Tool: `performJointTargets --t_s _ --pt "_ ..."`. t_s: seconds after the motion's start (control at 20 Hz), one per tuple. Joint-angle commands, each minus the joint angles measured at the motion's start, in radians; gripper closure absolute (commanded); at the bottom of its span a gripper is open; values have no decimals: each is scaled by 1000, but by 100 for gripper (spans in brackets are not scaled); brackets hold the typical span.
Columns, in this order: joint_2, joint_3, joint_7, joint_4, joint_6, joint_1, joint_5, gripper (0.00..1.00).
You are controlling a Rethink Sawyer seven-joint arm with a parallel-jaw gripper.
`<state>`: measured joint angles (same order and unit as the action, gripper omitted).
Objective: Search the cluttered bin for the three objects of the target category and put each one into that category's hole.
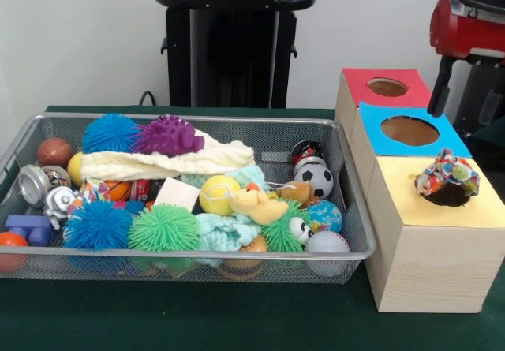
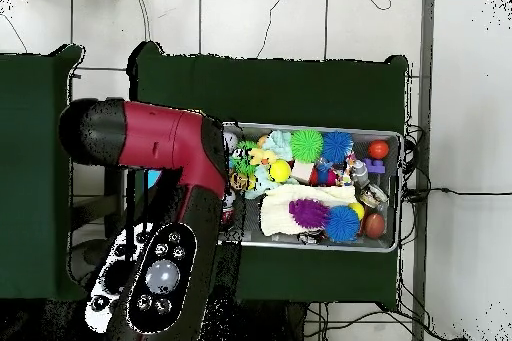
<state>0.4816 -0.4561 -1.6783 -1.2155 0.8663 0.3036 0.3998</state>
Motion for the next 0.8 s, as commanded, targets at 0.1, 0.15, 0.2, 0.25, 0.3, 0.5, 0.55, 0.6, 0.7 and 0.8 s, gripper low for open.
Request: performJointTargets --t_s 0.1,0.15,0.2,0.25,0.3,0.5,0.55,0.6,0.7,0.8 --pt "3 80 -182 -79 120 -23 -25 0" --pt "4 80 -182 -79 122 -23 -26 0" --pt "6 81 -181 -85 118 -23 -25 0" --pt "9 81 -180 -90 115 -22 -25 0" --pt "9 82 -180 -90 114 -22 -26 0" --pt "8 82 -180 -89 111 -22 -27 100" --pt "5 82 -179 -85 111 -25 -28 100" --pt "6 82 -178 -87 108 -26 -28 100" --pt "12 82 -177 -104 91 -23 -29 100" --pt "12 84 -174 -110 78 -23 -30 100"
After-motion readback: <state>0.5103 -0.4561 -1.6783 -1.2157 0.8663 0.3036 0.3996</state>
